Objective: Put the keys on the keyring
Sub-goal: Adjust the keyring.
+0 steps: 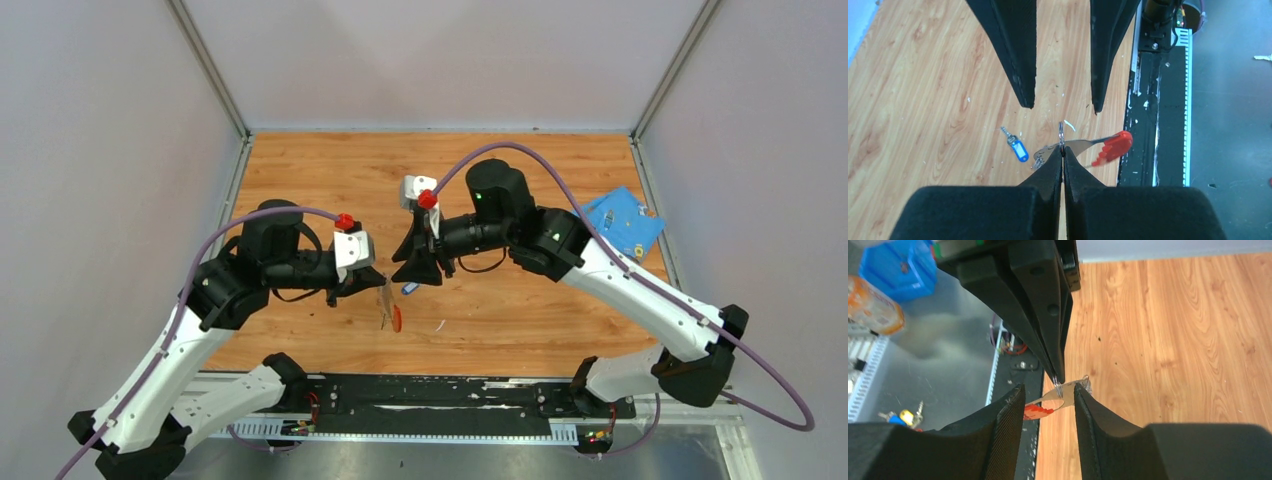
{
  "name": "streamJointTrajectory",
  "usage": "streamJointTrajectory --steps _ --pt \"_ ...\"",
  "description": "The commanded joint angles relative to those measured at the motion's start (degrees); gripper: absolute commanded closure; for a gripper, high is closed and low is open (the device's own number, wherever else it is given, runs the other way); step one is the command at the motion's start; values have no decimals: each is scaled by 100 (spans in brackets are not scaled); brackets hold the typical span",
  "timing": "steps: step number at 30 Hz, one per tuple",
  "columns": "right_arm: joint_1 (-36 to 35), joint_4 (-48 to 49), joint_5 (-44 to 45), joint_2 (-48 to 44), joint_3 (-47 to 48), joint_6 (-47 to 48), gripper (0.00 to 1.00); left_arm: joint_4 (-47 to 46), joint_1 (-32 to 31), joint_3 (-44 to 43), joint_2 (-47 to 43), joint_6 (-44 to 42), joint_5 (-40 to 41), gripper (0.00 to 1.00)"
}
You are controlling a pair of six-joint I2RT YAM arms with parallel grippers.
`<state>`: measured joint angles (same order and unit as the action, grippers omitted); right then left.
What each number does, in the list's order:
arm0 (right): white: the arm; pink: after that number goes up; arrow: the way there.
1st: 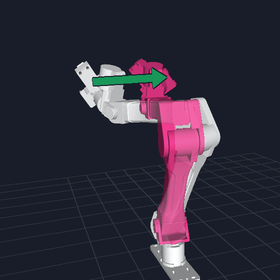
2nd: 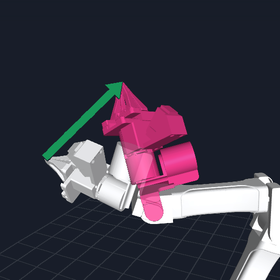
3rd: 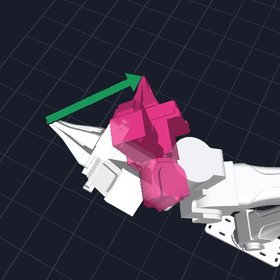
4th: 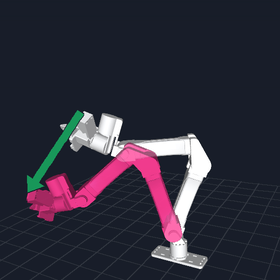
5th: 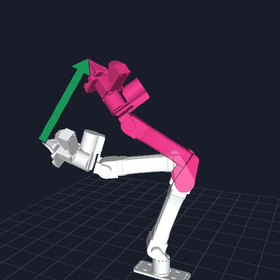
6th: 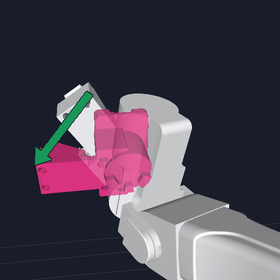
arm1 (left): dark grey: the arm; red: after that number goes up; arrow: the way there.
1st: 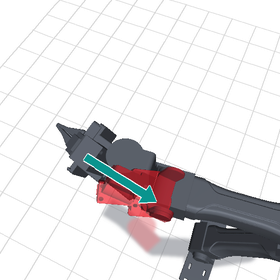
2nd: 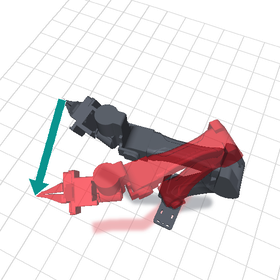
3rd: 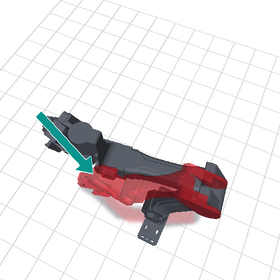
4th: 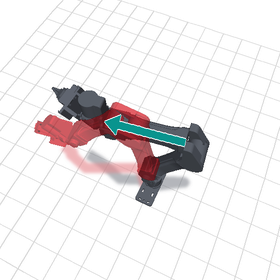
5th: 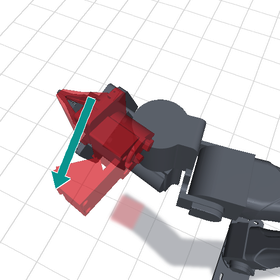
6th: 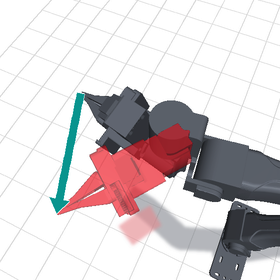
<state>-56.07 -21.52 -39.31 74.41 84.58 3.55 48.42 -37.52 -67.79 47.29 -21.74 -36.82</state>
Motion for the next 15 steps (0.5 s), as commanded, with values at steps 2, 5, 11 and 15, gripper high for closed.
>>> streamJointTrajectory --steps 2,5,11,15 --pt "-60 -1119 -259 144 349 1175 54 82 5 -119 105 -297 32 100" --pt "-112 -1054 -250 201 374 1373 53 82 0 -74 112 -239 -32 100" --pt "-123 -810 -217 324 346 1447 53 79 -19 -34 92 -227 -130 100" --pt "-123 -675 -139 433 303 1407 55 79 -19 -44 68 -265 -198 100"
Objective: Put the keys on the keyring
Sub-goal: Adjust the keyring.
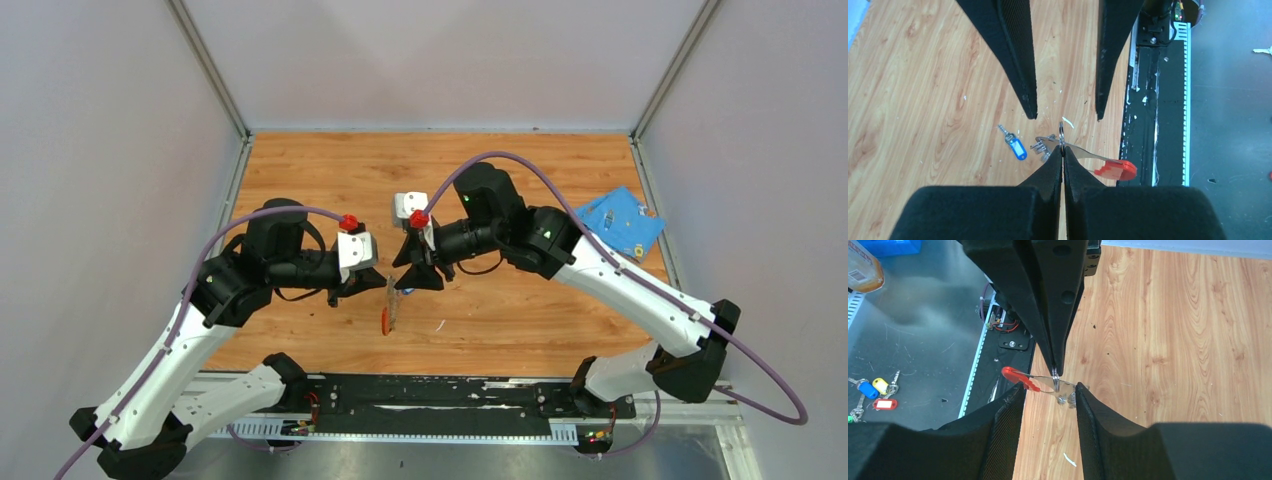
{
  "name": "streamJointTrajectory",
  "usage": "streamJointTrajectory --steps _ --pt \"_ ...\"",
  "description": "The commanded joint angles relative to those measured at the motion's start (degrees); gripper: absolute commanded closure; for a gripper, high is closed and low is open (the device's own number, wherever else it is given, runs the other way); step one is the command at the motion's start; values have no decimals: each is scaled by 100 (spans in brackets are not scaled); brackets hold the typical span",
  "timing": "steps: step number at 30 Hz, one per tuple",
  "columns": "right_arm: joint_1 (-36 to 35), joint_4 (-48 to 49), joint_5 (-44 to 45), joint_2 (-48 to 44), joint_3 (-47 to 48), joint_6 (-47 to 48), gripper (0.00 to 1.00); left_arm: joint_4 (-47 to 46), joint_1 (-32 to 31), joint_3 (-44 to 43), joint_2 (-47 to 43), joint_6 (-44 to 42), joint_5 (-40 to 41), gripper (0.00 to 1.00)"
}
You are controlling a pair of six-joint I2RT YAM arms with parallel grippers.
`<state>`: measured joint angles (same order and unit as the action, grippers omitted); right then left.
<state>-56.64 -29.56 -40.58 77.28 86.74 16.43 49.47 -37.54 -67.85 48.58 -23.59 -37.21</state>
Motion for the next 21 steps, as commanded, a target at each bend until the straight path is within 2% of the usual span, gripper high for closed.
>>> streamJointTrajectory --steps 1,10,16,21 --pt "-67 165 -53 180 87 99 57 -20 -17 -35 -67 -78 -163 100" --pt "-68 302 -160 333 128 -86 74 -21 -17 -34 -59 -56 -178 100" --pt "-66 281 -192 351 96 -92 99 -33 -17 -78 -48 -40 -176 100" --pt "-62 372 -84 254 -82 -206 100 -34 -17 -130 -18 88 -206 100"
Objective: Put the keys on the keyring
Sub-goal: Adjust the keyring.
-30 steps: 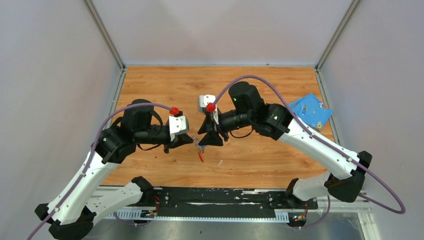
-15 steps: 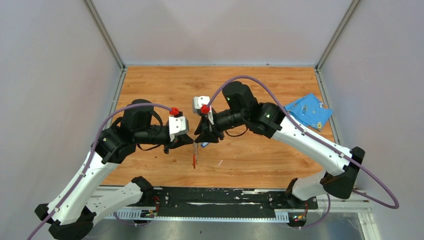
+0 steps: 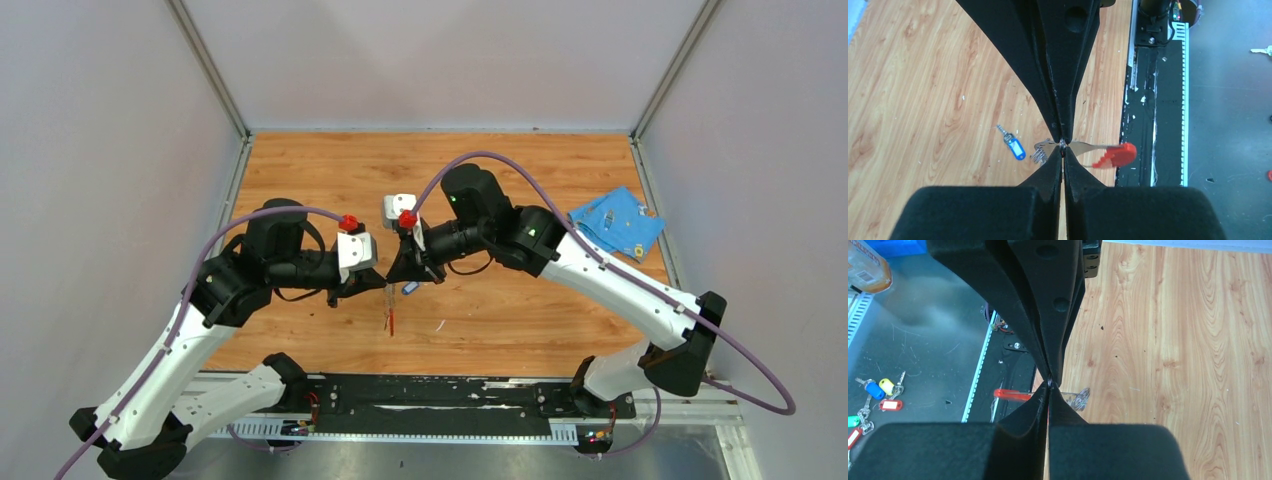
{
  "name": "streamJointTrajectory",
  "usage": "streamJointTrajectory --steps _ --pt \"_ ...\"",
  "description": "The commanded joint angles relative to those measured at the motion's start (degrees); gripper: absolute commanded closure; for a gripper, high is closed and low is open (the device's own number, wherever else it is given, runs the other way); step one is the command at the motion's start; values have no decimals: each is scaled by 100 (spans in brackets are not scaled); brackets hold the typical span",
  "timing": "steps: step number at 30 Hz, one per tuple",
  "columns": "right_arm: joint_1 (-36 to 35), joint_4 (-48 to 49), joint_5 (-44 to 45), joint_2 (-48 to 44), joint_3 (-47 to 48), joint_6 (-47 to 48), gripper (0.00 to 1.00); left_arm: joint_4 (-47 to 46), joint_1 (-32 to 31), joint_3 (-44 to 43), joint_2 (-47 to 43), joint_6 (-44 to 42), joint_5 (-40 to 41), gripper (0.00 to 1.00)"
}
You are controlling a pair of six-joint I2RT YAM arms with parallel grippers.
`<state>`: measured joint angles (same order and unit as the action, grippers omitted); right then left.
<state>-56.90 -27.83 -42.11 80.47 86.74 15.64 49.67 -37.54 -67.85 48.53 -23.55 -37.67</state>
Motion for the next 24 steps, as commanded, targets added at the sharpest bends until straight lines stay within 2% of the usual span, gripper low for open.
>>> streamJointTrajectory --steps 1,4,11,14,17,24 --pt "-25 387 101 -187 -192 -251 100 -54 -17 -135 -19 144 -170 92" --pt "32 1393 124 -668 -891 -686 100 -44 -17 -87 -106 240 -337 76" --pt "109 3527 205 -1594 -2327 -1808 100 -45 -18 207 -442 567 -646 59" --pt "109 4664 285 -1920 -3032 -2457 100 -151 -19 454 -606 723 -693 58" --pt "109 5606 308 -2097 -3557 -2923 100 -701 -17 753 -751 1321 -409 60" --pt "101 6208 290 -2148 -3913 -3278 100 -1532 -8 898 -626 2318 -699 64"
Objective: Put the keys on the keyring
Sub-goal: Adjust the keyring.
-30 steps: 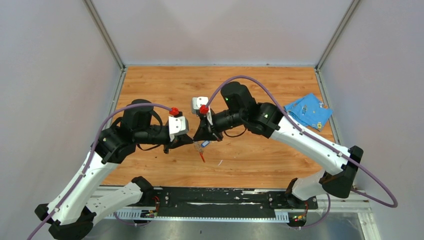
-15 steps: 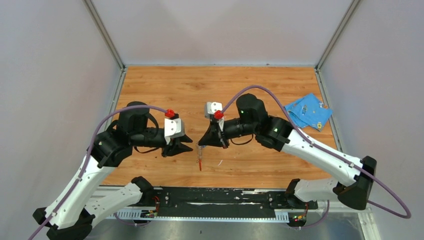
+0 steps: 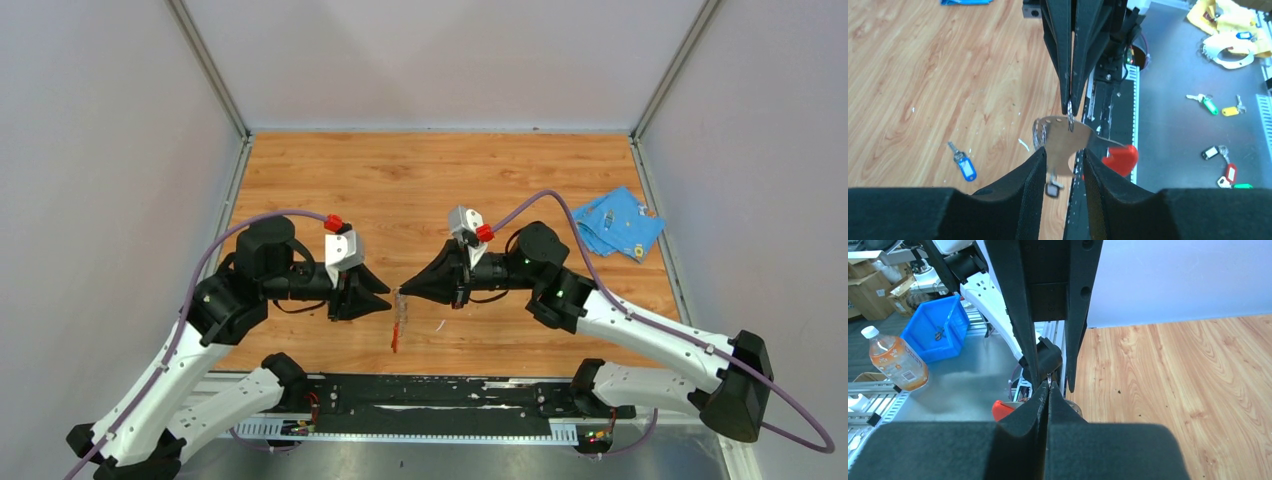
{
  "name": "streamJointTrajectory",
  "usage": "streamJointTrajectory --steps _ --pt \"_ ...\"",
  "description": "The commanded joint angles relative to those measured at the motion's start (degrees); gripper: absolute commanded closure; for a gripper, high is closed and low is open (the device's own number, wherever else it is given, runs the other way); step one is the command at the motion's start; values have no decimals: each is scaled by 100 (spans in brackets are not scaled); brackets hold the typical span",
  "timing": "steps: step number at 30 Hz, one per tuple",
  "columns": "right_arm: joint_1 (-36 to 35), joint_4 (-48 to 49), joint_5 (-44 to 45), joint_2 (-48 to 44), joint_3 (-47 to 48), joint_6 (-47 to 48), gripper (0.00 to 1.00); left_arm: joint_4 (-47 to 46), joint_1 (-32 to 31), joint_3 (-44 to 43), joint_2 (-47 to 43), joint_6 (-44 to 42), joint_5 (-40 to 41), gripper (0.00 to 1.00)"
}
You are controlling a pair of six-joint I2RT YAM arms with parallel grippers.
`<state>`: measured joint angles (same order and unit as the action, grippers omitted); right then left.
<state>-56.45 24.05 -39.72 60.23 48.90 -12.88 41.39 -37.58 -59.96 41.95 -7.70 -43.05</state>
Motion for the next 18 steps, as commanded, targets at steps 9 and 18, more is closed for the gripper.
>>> streamJointTrajectory --steps 9,18 --pt "55 867 -107 21 -1 -348 100 -877 13 64 49 871 -327 72" --pt "54 883 -202 96 49 -398 100 -906 13 76 81 943 -339 75"
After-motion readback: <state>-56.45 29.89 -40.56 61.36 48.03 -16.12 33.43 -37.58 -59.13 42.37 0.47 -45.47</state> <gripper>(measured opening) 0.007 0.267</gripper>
